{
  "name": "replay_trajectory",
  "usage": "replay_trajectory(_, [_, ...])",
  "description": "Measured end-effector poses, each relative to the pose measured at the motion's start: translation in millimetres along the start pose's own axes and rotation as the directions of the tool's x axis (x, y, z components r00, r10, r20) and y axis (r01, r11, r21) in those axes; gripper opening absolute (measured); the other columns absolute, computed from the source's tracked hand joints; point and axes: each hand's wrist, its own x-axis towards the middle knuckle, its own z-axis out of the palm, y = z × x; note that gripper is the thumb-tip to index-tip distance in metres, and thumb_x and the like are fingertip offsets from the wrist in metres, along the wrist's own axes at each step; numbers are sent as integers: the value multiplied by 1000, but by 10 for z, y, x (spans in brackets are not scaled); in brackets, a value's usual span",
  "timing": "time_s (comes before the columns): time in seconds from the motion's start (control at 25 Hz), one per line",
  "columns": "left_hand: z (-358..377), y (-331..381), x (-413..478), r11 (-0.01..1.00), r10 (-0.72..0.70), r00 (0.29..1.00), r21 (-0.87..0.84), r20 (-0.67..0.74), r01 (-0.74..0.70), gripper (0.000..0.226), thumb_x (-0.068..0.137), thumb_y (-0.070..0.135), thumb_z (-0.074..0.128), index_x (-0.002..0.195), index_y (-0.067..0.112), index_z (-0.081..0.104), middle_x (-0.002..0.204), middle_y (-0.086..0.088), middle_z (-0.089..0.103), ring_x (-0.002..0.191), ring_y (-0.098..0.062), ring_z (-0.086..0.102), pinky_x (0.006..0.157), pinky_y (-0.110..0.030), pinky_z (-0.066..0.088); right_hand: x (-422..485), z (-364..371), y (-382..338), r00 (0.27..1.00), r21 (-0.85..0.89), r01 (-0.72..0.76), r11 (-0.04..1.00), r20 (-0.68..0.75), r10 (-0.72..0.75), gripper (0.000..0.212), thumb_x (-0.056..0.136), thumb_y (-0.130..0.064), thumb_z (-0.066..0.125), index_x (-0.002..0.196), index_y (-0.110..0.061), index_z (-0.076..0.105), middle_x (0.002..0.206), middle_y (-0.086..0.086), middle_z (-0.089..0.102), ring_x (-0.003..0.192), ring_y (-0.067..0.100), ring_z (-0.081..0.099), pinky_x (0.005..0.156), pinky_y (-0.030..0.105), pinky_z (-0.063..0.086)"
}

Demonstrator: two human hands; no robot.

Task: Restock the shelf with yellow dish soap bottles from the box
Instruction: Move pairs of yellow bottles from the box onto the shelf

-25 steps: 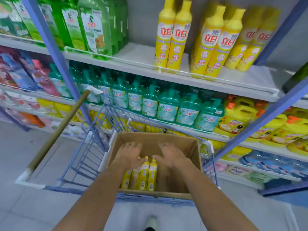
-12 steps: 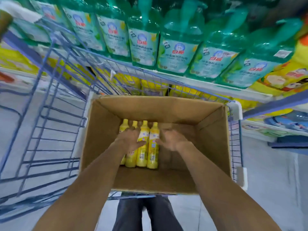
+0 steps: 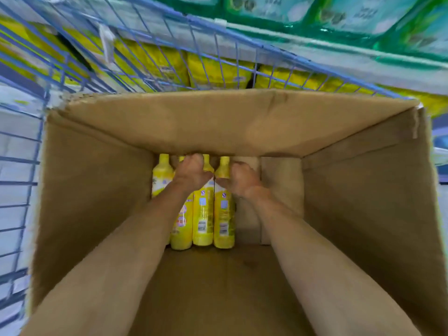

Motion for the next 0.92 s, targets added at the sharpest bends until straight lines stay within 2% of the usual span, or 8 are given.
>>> replay_trajectory(0.12, [12, -93, 66, 982, -53, 999, -184, 6, 53, 47, 66, 39, 82, 98, 11, 63, 102, -12, 65, 103, -28, 62, 80, -32, 47, 33, 39, 93, 997, 174, -70, 982, 1, 71, 45, 82, -50, 76, 109, -15, 69, 117, 9, 70, 112, 27, 64, 81, 30, 48])
replay_trajectory(0.2, [-18, -129, 12, 937, -63, 996, -338, 70, 83, 42, 60, 32, 91, 84, 14, 61, 83, -2, 60, 81, -19, 58, 71, -31, 47, -45, 24, 219, 993, 366, -116, 923, 49, 105, 30, 76, -42, 85, 88, -20, 69, 96, 2, 72, 90, 18, 67, 66, 24, 46])
replay_trajectory(0.28, [-6, -128, -72, 874, 5, 990, -481, 142, 65, 41, 58, 23, 93, 71, 19, 54, 68, 3, 50, 74, -16, 49, 64, -25, 41, -167, -7, 331, 988, 525, -144, 839, 122, 94, 26, 75, -30, 89, 86, -19, 69, 84, -4, 70, 78, 10, 65, 62, 19, 45])
replay_trajectory(0.44, [-9, -70, -333, 721, 136, 973, -693, 188, 33, 35, 73, -3, 82, 87, 18, 58, 95, -7, 61, 87, -11, 57, 75, -26, 50, -447, -141, 357, 990, 646, -87, 758, 138, -4, 20, 80, -5, 84, 81, -14, 65, 71, -13, 65, 57, -10, 60, 57, 9, 44])
replay_trajectory(0.56, [-170, -18, -590, 668, 244, 956, -743, 161, -45, 33, 70, -8, 84, 98, 2, 69, 104, -17, 73, 95, -16, 66, 90, -38, 55, -706, -231, 323, 996, 674, -50, 737, 87, -11, 31, 72, 0, 88, 92, -11, 67, 84, -5, 72, 73, -2, 67, 69, 19, 55])
replay_trajectory(0.68, [-519, 71, -957, 646, 316, 938, -756, 140, -105, 43, 63, -4, 89, 100, 8, 73, 99, -5, 76, 94, -15, 68, 88, -35, 57, -1057, -464, 193, 998, 629, 58, 775, -6, -69, 43, 58, -15, 97, 91, -15, 70, 94, 2, 75, 85, 11, 64, 85, 41, 57])
replay_trajectory(0.8, [-1075, 377, -1329, 648, 344, 937, -737, 55, -194, 42, 59, 10, 93, 96, 8, 72, 90, -1, 74, 85, -12, 64, 82, -33, 53, -1424, -1009, 53, 984, 515, 174, 839, -130, -124, 61, 44, -49, 92, 89, -14, 70, 89, 4, 75, 76, 7, 59, 78, 46, 56])
replay_trajectory(0.92, [-1796, 914, -1803, 627, 408, 913, -720, -22, -297, 31, 63, 8, 91, 88, 8, 72, 77, 6, 73, 73, -3, 64, 71, -21, 54, -1979, -1749, -86, 964, 516, 233, 824, -235, -125, 68, 42, -54, 94, 91, -13, 70, 90, 4, 77, 80, 13, 67, 82, 52, 58])
